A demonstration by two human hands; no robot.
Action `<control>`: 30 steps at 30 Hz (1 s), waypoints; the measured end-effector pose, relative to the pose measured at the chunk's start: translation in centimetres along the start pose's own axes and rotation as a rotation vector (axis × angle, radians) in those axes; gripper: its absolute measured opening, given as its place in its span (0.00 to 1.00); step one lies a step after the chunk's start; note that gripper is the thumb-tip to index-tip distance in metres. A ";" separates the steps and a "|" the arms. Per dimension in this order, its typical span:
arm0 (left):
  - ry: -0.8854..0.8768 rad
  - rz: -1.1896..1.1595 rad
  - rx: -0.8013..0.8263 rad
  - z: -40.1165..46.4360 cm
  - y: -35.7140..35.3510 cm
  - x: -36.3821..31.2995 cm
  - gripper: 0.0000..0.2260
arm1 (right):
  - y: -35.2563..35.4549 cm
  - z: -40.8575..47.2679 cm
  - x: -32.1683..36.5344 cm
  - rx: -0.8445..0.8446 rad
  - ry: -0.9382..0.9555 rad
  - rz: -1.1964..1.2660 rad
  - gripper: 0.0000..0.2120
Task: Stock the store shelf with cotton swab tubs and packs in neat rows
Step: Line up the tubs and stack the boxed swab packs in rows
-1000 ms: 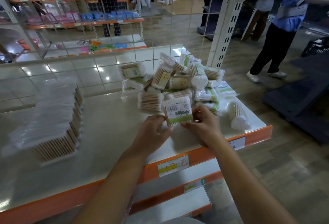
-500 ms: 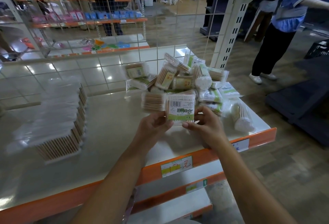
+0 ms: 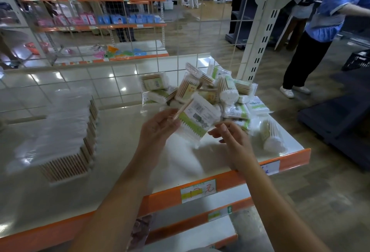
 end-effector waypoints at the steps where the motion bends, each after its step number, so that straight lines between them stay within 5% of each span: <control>1: -0.007 -0.008 -0.003 0.2 0.0 -0.5 0.14 | 0.0 0.0 0.0 -0.004 0.010 -0.002 0.15; 9: 0.059 0.035 0.083 0.3 -0.4 -0.8 0.14 | -0.4 0.7 0.0 0.083 0.018 0.049 0.24; 23: 0.168 0.099 -0.113 -1.2 0.1 2.4 0.17 | -0.9 0.3 -1.0 0.331 -0.181 0.145 0.05; 30: 0.188 0.034 -0.135 -1.0 -0.4 2.6 0.14 | -1.9 0.0 -1.4 0.467 -0.308 0.091 0.14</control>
Point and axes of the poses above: each hand's wrist, its own z-axis towards the middle knuckle, its own y-axis out of the back of the hand, x = y × z, the point moved 4 cm from there along z, towards the middle knuckle, and after that the axes turned 12 degrees about -z, right-handed, at the moved point
